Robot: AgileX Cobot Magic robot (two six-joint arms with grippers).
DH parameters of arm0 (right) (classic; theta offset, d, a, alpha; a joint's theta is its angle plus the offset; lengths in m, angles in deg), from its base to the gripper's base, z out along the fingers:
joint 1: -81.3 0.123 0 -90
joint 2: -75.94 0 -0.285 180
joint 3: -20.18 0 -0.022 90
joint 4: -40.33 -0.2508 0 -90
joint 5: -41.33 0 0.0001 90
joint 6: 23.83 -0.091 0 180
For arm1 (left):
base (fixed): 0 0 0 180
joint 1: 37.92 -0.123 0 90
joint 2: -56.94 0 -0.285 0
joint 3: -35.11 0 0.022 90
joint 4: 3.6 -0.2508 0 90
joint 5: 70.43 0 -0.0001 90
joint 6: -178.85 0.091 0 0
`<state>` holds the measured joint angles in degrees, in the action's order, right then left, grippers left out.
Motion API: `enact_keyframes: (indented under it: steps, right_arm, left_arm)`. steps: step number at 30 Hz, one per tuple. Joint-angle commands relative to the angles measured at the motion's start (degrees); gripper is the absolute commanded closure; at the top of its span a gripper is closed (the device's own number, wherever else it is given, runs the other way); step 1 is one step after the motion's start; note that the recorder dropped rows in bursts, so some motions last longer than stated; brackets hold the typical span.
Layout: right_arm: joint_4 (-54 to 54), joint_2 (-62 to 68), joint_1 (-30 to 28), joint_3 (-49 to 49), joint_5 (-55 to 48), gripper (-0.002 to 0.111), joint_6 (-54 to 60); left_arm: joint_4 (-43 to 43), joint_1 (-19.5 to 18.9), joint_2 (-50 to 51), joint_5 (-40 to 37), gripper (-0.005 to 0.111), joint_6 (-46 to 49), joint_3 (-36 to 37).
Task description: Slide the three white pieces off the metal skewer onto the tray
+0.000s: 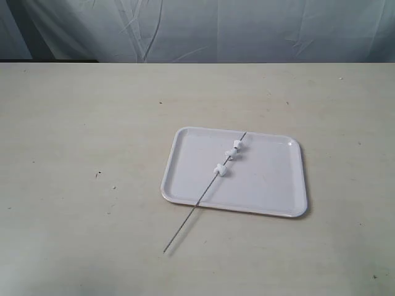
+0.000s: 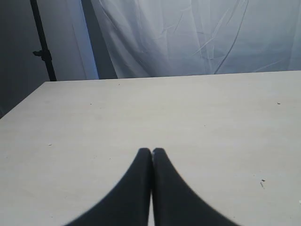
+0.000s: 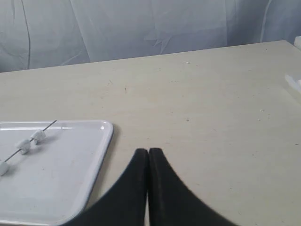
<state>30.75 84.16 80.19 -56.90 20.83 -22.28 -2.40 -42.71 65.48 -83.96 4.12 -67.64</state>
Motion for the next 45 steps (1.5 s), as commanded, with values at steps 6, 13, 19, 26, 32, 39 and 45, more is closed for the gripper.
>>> enact_keyframes:
  steps: [6,13,19,26,32,39,45]
  right_arm:
    - [0.0,-0.4,0.0,-0.1,0.4,0.109,0.0]
    - [0.0,-0.4,0.0,-0.1,0.4,0.109,0.0]
    - [0.0,-0.4,0.0,-0.1,0.4,0.109,0.0]
    - [0.0,-0.4,0.0,-0.1,0.4,0.109,0.0]
    - [0.0,-0.4,0.0,-0.1,2.9,0.109,0.0]
    - [-2.0,-0.4,0.0,-0.1,10.4,0.109,-0.2]
    - [-17.2,-0.4,0.0,-0.1,23.4,0.109,-0.2]
  left_arm:
    - [0.0,-0.2,-0.3,-0.2,0.107,-0.1,0.0]
    - [0.0,-0.2,-0.3,-0.2,0.107,-0.1,0.0]
    - [-0.4,-0.2,-0.3,-0.2,0.107,-0.1,0.0]
    - [-0.7,-0.2,-0.3,0.6,0.107,-0.1,0.0]
    - [-0.8,-0.2,-0.3,8.4,0.107,-0.1,0.0]
    - [3.5,-0.2,-0.3,10.8,0.107,-1.4,0.0]
    - [6.5,-0.2,-0.3,17.7,0.107,-1.8,0.0]
